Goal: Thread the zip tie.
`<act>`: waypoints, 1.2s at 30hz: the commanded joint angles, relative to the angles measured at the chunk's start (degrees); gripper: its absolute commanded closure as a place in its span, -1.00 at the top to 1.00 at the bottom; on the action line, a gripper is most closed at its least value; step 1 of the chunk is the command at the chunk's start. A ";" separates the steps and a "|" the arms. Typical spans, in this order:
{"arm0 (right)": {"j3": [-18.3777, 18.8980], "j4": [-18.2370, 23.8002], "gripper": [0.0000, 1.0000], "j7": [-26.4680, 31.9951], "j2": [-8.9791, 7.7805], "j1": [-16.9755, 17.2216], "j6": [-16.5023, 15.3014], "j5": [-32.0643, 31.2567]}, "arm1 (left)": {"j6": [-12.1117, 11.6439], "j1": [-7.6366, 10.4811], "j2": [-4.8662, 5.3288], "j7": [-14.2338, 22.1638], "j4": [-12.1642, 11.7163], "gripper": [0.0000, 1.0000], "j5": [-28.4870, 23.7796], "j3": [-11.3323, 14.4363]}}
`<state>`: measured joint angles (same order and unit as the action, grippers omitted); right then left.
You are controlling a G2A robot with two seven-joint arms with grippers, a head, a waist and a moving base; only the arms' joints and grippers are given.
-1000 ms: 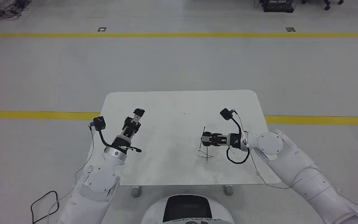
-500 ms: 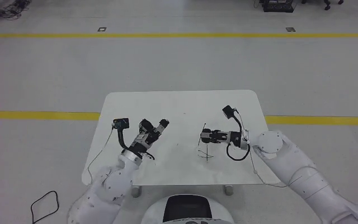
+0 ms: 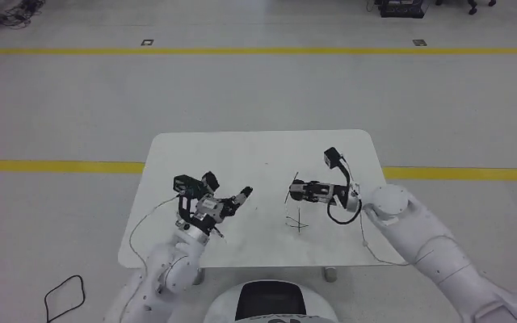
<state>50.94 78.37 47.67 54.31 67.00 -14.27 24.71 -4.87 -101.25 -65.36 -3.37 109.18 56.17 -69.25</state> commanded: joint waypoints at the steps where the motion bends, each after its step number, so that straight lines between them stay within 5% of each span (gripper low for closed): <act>1: -0.01 0.04 -1.00 -0.01 -0.01 0.02 -0.03 -0.04 | -0.04 0.00 0.00 0.03 0.01 1.00 -0.06 -0.01; 3: -0.01 0.04 -1.00 -0.01 -0.01 0.02 -0.03 -0.04 | 0.00 0.12 0.01 0.05 -0.03 1.00 0.36 -0.01; 13: 0.85 -1.21 -1.00 0.02 0.80 0.35 3.87 4.87 | 6.00 1.62 0.18 -5.10 -2.04 1.00 31.06 6.62; 15: 0.83 -2.49 -1.00 0.21 1.13 -0.17 5.99 6.45 | 5.25 1.85 0.11 -6.29 -2.73 1.00 31.67 7.69; 24: 0.76 -1.94 -1.00 -0.80 1.31 0.22 6.69 6.70 | 6.40 2.80 0.30 -6.42 -3.29 1.00 33.78 7.65; 28: 0.84 -1.43 -1.00 -0.62 1.70 0.02 8.54 7.71 | 12.39 8.62 3.98 -7.51 -6.85 1.00 33.78 13.64; 32: 0.46 -1.20 -1.00 -0.10 2.25 -0.54 10.38 8.62 | 23.69 17.80 9.44 -11.21 -12.64 1.00 33.78 27.10; 34: 0.50 -1.39 -1.00 -0.26 2.37 -0.74 10.95 8.66 | 24.35 21.86 11.15 -11.72 -14.19 1.00 33.78 31.85; 36: 0.50 -1.39 -1.00 -0.26 2.37 -0.74 10.95 8.66 | 24.35 21.86 11.15 -11.72 -14.19 1.00 33.78 31.85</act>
<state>51.44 76.98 47.43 56.69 66.25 -3.27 33.41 20.13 -78.52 -54.11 -15.19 94.87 89.95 -36.68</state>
